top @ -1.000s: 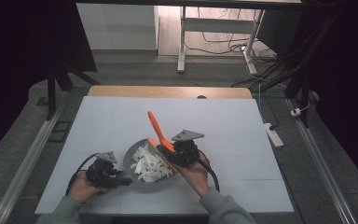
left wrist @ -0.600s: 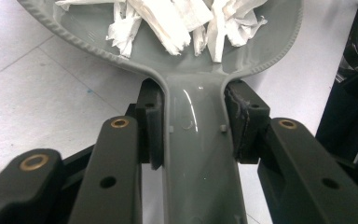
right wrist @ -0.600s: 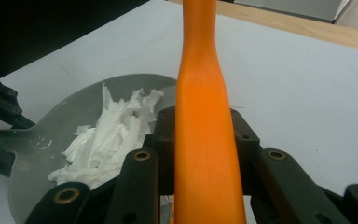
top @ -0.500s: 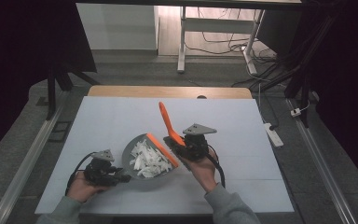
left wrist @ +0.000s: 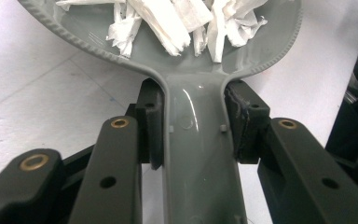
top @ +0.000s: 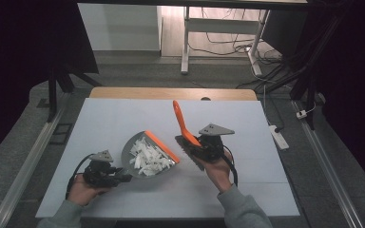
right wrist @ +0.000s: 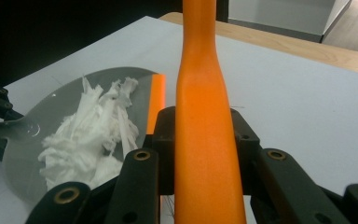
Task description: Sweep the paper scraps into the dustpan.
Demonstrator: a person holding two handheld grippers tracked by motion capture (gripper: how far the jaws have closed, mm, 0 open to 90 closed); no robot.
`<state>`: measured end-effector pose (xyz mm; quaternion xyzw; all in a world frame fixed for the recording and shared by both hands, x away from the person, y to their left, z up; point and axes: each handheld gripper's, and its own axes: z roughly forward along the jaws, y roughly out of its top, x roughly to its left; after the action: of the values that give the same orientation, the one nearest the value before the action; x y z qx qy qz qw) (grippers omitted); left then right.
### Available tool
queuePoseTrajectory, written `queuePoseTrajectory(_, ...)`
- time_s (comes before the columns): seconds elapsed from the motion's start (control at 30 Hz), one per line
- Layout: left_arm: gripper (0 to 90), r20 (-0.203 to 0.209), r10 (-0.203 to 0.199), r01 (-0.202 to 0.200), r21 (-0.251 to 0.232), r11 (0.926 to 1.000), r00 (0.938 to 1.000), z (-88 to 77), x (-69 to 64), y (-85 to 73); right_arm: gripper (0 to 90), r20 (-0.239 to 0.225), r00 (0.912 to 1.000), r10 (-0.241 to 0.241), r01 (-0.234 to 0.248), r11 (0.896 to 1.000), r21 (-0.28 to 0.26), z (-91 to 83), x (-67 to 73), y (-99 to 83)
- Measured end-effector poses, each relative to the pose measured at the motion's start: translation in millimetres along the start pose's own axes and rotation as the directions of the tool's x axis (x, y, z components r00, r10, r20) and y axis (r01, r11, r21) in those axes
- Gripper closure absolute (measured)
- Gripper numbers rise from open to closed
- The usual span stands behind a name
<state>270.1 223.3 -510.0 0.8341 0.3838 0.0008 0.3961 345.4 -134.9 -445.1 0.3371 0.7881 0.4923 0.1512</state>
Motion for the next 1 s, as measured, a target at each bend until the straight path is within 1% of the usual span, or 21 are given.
queuePoseTrajectory(0.13, 61.5, -0.017, -0.023, 0.023, -0.024, 0.9995, 0.9996, -2.0, 0.0, -0.8, 70.4, -0.008, 0.9999, -0.008, 0.008, 1.0, -0.015, -10.3, -5.7, -2.5)
queuePoseTrajectory(0.23, 61.6, -0.025, -0.049, 0.048, -0.043, 0.9979, 0.9985, -3.9, 1.2, -1.6, 70.4, -0.03, 0.9993, 0.021, -0.021, 1.0, -0.022, -18.4, -12.4, -4.8)
queuePoseTrajectory(0.27, 61.5, -0.023, -0.058, 0.057, -0.051, 0.9971, 0.998, -4.7, 1.7, -1.7, 70.4, -0.021, 0.9996, 0.016, -0.016, 1.0, -0.022, -21.4, -13.9, -5.5)
queuePoseTrajectory(0.33, 61.5, -0.025, -0.075, 0.074, -0.064, 0.9952, 0.9968, -6.0, 2.4, -2.1, 70.4, -0.02, 0.9997, 0.012, -0.013, 1.0, -0.025, -27.2, -16.4, -7.2)
queuePoseTrajectory(0.53, 61.5, -0.063, -0.116, 0.11, -0.094, 0.9895, 0.9913, -9.7, 1.5, -3.2, 70.4, -0.014, 0.9999, -0.007, 0.006, 1.0, -0.023, -42.1, -26.2, -17.8)
queuePoseTrajectory(0.6, 61.5, -0.069, -0.129, 0.121, -0.109, 0.9867, 0.9892, -11.7, 0.5, -4.5, 70.4, -0.009, 0.9999, -0.006, 0.006, 1.0, -0.019, -47.1, -29.9, -22.8)
queuePoseTrajectory(0.67, 61.5, -0.087, -0.137, 0.125, -0.129, 0.9837, 0.9868, -13.1, -3.1, -6.5, 70.4, -0.003, 1.0, -0.004, 0.004, 1.0, -0.015, -52.6, -33.5, -28.0)
queuePoseTrajectory(0.7, 61.5, -0.09, -0.136, 0.123, -0.135, 0.9832, 0.9866, -13.8, -4.7, -7.1, 70.4, 0.005, 1.0, -0.003, 0.003, 1.0, -0.01, -55.6, -35.3, -30.5)
queuePoseTrajectory(0.77, 61.5, -0.09, -0.138, 0.124, -0.143, 0.9819, 0.9863, -14.8, -6.8, -7.3, 70.4, 0.015, 0.9999, 0.006, -0.006, 1.0, -0.007, -62.2, -39.2, -35.4)
queuePoseTrajectory(0.83, 61.5, -0.099, -0.142, 0.127, -0.147, 0.981, 0.9849, -15.3, -8.5, -7.4, 70.4, 0.023, 0.9997, 0.012, -0.012, 1.0, -0.009, -69.9, -43.1, -40.0)
queuePoseTrajectory(0.93, 61.5, -0.11, -0.159, 0.141, -0.15, 0.9785, 0.9811, -14.9, -9.0, -8.4, 70.4, 0.042, 0.999, 0.017, -0.017, 1.0, -0.007, -82.5, -49.6, -46.7)
queuePoseTrajectory(1.0, 61.5, -0.119, -0.172, 0.153, -0.153, 0.9763, 0.9778, -14.3, -8.7, -9.0, 70.4, 0.055, 0.998, 0.029, -0.029, 1.0, -0.006, -89.5, -54.4, -51.2)
